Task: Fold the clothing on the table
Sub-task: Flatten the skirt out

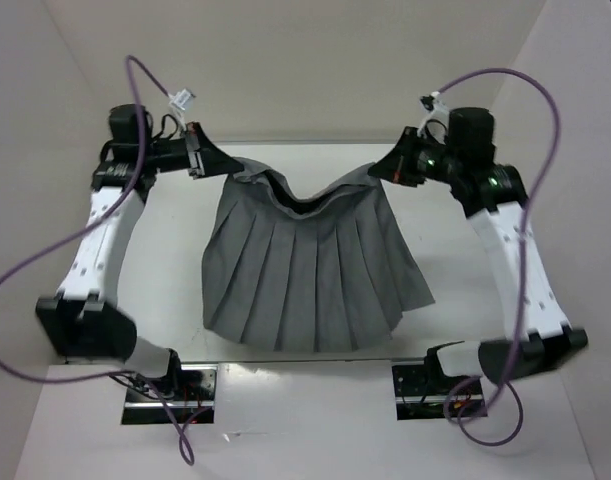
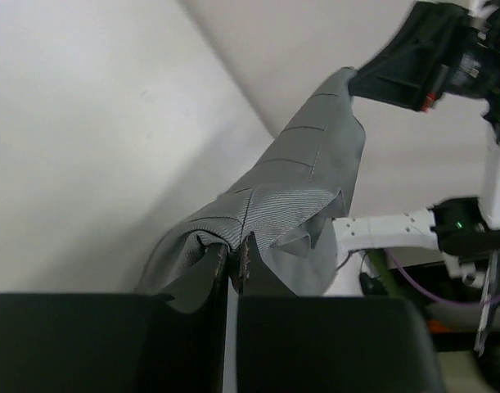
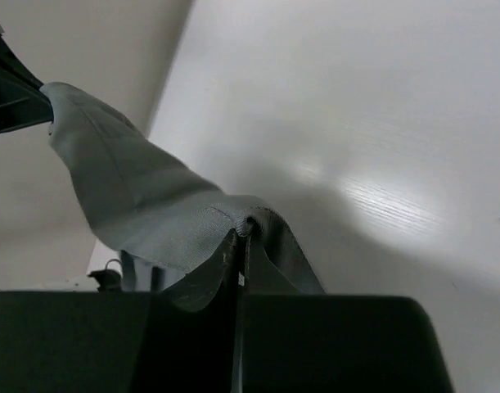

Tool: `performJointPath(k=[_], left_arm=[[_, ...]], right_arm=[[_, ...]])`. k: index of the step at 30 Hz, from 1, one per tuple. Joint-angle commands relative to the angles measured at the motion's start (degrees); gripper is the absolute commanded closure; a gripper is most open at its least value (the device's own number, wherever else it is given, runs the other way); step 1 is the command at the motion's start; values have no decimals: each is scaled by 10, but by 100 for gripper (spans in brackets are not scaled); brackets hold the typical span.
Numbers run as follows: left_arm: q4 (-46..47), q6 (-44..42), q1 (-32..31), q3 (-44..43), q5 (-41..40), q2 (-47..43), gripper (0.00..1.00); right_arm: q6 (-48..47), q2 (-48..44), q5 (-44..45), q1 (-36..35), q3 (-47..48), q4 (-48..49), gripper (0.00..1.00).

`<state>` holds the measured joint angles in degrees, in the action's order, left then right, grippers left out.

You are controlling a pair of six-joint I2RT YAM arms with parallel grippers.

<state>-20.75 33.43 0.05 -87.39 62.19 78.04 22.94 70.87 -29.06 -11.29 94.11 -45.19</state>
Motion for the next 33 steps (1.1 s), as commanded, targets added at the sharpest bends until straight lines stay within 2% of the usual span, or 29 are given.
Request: performJointPath(k=[1,3,4,9,11,13,14,16,17,18,19,20,21,23,26,29,33], left_arm=[[12,3,6,-47,-20,116,99],[-15,-2,6,-106,-5,181,99],[-22,-8,6,-175,-5,194,99],[-52,-8,25,-349,0,245,96],[-59,-8,33,-364,0,251,96],[-64,-15,33,-322,6,251,96],[-58,-20,33,-290,0,232,96],[-26,-21,33,-205,-6,210,96],[-5,-21,33,-111,-6,188,95],[4,-21,33,-63,-6,179,95],[11,-32,33,28,-13,165,95],[12,-40,25,68,-21,159,95],[4,-51,20,140,-31,151,95],[-2,-66,1,205,-67,146,95],[-3,-66,-4,315,-94,146,98],[-45,-88,-4,361,-129,146,99],[-84,-113,-4,389,-136,146,99]], right_arm=[[-17,94,-1,34,32,48,100],[-17,157,20,39,126,34,100],[-22,169,28,45,156,41,100],[-33,189,57,45,296,65,100],[-33,195,57,45,320,47,100],[-33,189,34,45,276,47,100],[-24,180,29,45,207,56,100],[-17,154,23,45,130,69,100],[-10,146,14,45,47,69,100],[-3,134,7,45,3,74,100],[16,92,7,30,-84,84,100],[25,79,7,23,-161,89,100],[34,67,7,15,-195,89,100],[62,44,7,-7,-273,59,100],[82,30,1,-39,-340,-9,100],[82,17,16,-62,-372,-83,100],[87,-7,38,-67,-399,-146,100]])
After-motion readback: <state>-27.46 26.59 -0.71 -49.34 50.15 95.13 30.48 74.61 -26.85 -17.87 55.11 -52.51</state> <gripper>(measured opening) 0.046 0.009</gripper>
